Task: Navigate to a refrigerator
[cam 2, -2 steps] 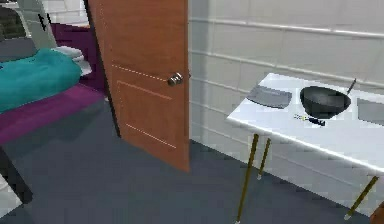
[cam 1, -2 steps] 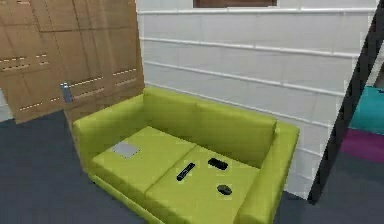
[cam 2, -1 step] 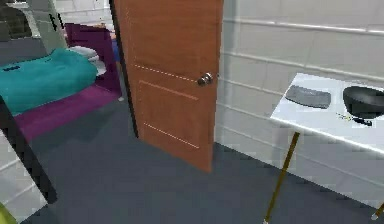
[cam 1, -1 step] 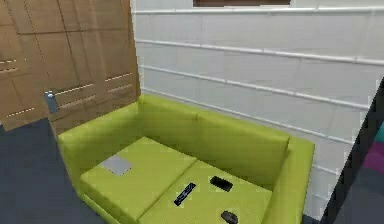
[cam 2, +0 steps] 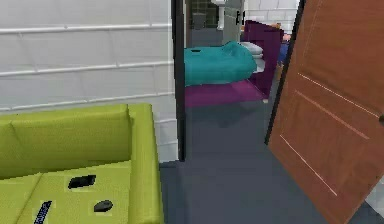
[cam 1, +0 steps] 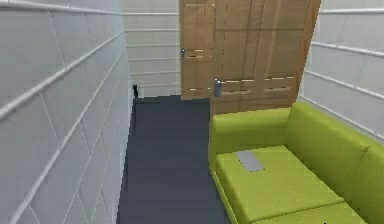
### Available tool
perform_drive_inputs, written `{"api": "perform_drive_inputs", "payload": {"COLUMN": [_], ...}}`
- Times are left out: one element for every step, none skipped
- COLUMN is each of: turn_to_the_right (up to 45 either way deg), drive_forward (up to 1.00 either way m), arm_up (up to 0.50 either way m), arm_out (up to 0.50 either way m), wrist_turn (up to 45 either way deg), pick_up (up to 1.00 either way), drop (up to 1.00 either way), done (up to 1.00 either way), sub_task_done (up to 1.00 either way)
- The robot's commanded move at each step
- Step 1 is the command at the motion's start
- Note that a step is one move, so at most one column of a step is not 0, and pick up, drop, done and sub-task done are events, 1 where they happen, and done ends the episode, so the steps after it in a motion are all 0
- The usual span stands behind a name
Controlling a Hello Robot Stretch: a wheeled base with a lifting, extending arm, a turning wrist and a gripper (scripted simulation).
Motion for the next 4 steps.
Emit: {"api": "perform_drive_inputs", "payload": {"turn_to_the_right": [-3.0,0.0,0.0,21.0], "drive_forward": [0.00,1.00,0.70,0.00], "arm_up": [0.00,0.00,0.00,0.00], "arm_out": [0.00,0.00,0.00,0.00], "wrist_turn": [0.0,0.0,0.0,0.0], "pick_up": [0.00,0.00,0.00,0.00], "drop": [0.00,0.00,0.00,0.00], "done": [0.00,0.00,0.00,0.00], "sub_task_done": [0.00,0.00,0.00,0.00]}}
